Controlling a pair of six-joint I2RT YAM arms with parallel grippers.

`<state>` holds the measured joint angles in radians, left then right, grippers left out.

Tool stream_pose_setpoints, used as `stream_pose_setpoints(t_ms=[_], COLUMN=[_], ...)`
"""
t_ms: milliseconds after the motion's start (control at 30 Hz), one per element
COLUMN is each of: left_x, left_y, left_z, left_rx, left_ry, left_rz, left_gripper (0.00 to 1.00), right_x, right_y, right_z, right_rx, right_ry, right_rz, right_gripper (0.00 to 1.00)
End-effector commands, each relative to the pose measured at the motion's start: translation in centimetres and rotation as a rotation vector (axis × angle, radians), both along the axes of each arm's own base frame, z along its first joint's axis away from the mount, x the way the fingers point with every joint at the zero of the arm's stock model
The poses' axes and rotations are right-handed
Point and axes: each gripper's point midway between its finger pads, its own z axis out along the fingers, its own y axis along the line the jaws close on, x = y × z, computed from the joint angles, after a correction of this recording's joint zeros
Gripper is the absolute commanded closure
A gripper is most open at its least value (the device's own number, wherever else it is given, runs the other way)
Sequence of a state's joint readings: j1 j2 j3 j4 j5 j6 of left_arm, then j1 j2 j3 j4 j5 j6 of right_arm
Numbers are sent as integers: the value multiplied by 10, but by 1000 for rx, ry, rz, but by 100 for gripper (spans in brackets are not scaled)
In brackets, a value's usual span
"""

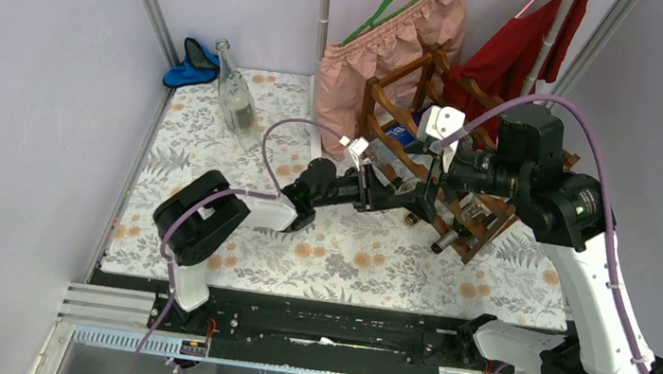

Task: Put the wine bottle on the wine rack
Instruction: Place the wine bottle in the wine rack.

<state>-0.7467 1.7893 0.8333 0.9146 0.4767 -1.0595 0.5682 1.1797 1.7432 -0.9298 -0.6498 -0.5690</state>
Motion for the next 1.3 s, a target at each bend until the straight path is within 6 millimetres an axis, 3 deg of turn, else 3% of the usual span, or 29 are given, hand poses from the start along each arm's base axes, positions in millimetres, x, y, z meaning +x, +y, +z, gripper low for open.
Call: stream_pose_setpoints(t_ms=[0, 600, 1267], left_x=[20, 67, 89], left_y=[-18, -53, -81], left_z=[54, 49, 39], left_rx=[-157, -187, -182], left_ry=[-190, -211, -187], left_rz=[34, 123, 175], left_gripper=[100, 100, 100], right_x=[-4, -1, -3], right_y=[1, 3, 1], right_z=[12, 8, 4], right_rx=[46, 38, 34], right_ry=[-23, -9, -4], right_rz=[11, 12, 16], right_gripper=[0, 0, 0])
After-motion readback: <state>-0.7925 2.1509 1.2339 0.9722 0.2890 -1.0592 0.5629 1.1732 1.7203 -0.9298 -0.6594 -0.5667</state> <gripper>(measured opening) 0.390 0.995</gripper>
